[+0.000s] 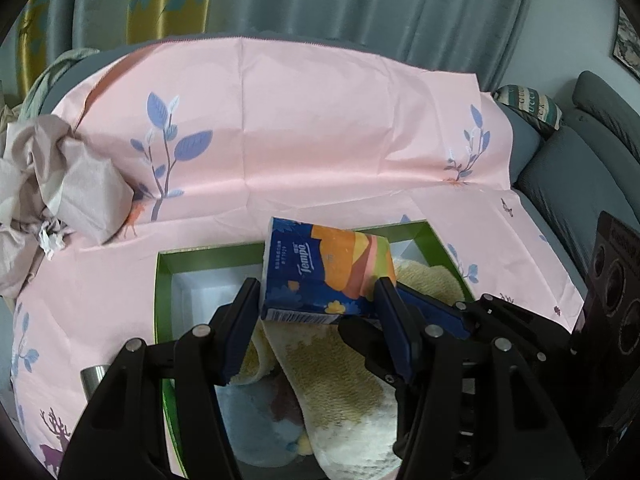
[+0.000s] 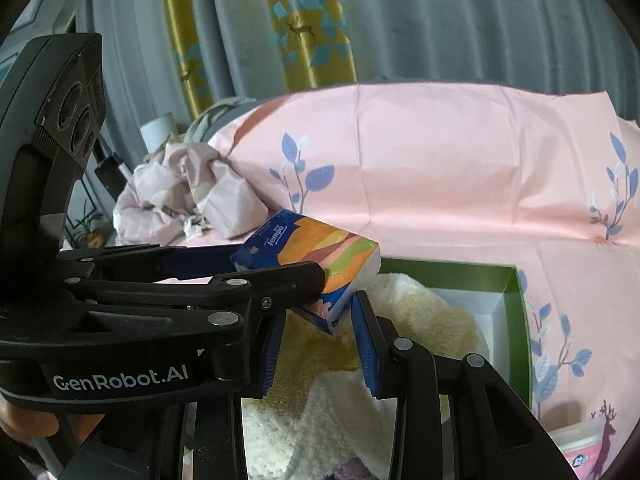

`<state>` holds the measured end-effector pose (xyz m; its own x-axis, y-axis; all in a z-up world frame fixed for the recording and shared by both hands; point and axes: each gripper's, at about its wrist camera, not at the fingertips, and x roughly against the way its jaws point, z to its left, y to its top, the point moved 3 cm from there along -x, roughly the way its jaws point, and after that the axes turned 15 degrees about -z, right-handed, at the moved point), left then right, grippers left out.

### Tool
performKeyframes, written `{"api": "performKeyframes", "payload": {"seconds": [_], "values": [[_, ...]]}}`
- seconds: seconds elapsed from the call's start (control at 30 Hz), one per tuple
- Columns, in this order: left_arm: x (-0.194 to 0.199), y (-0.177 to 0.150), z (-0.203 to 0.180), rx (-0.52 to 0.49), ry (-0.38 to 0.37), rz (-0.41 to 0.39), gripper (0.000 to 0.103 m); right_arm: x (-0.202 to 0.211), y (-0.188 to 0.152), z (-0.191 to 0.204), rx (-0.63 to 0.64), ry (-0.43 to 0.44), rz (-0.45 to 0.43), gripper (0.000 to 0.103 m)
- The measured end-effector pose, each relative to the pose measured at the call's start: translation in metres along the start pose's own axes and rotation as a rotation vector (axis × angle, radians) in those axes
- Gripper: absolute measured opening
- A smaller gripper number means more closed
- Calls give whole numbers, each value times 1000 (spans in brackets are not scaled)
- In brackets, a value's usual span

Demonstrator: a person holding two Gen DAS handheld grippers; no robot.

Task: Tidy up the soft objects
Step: 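Carry the tissue pack into the green box and open the right gripper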

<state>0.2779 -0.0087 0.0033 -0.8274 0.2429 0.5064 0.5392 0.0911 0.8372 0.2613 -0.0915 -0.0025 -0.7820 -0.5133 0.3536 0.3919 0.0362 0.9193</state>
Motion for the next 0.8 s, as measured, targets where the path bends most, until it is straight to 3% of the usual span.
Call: {"api": "performKeyframes", "payload": {"seconds": [0.4,0.47,0.53,0.6,0.67,0.73,0.8], "values": [[-10,-8,4,11,10,36,59,-8,-9,-2,-1,-16,55,36],[-11,-9,3,17,12,43,62,-8,-10,-2,-3,-20,59,36],[-11,-9,3,21,23,50,78,-6,-9,-1,-1,-22,58,36],[-9,-10,2,19,33,51,83,-5,-8,-1,2,-27,64,36],[-7,-11,1,12,35,50,83,-3,-8,0,9,-36,71,40],[-4,-12,1,8,47,49,84,0,-9,-1,13,-47,73,54],[-2,-13,2,9,63,52,87,5,-10,-2,8,-58,73,59]]}}
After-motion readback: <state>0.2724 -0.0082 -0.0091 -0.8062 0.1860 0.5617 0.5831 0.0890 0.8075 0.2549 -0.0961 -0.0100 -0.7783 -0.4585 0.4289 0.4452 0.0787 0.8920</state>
